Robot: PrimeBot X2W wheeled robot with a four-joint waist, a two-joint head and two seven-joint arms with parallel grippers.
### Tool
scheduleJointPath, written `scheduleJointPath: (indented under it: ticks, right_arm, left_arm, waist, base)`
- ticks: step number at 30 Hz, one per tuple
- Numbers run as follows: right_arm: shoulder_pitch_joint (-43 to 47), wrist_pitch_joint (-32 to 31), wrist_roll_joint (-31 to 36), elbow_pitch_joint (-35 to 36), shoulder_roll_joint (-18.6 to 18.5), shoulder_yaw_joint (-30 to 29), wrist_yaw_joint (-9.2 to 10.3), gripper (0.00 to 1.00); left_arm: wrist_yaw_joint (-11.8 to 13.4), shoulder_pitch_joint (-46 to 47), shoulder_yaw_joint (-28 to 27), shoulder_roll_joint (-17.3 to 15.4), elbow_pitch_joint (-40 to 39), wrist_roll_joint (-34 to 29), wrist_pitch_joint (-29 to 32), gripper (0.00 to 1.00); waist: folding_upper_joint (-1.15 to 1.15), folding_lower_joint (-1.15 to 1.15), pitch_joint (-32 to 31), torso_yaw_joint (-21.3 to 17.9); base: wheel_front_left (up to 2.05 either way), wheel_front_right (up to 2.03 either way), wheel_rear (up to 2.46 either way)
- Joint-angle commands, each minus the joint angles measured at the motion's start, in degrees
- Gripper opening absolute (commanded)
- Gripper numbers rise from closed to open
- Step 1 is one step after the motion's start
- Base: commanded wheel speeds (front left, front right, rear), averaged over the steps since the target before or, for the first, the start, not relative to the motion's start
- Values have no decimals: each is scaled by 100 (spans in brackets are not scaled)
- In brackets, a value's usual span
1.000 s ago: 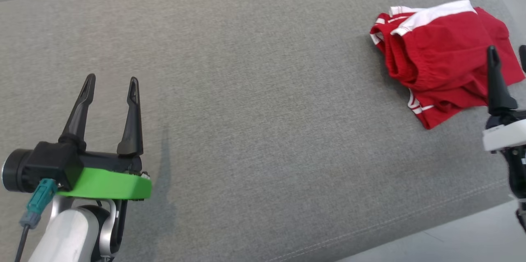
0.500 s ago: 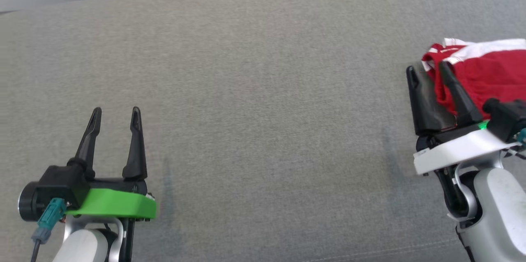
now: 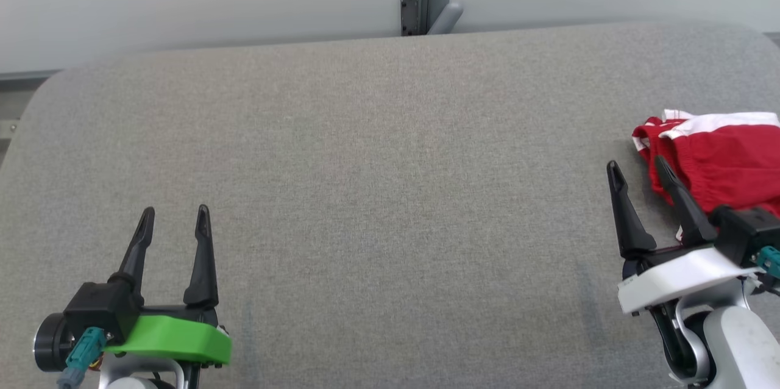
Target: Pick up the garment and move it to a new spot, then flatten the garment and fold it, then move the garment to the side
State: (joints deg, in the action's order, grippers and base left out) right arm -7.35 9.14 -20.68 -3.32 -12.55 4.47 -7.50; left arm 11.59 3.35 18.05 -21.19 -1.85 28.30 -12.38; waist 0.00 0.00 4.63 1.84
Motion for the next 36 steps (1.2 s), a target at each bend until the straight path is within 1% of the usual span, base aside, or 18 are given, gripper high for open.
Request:
scheduleJointPath:
  ticks: [1,8,14,36]
  right_arm:
    - [146,-33,55,67,5,-44,3,100]
    - [547,-189,141,193,37,-183,3,100]
    - [705,-292,174,266,73,-284,3,100]
    - [709,-454,224,338,150,-445,3,100]
  left_arm:
    - [-5,-109,10,-60,-17,37,24,100]
    - [53,-333,82,-73,-12,49,71,100]
    - [93,-401,111,-88,28,34,91,100]
    - [198,-224,166,-152,39,-48,103,100]
  waist:
    - [0,0,-202,-22]
    - [0,0,-429,-91]
    - [0,0,-488,-100]
    - [0,0,-433,-83]
  base:
    - [0,0,0]
    - [0,0,0]
    - [0,0,0]
    - [0,0,0]
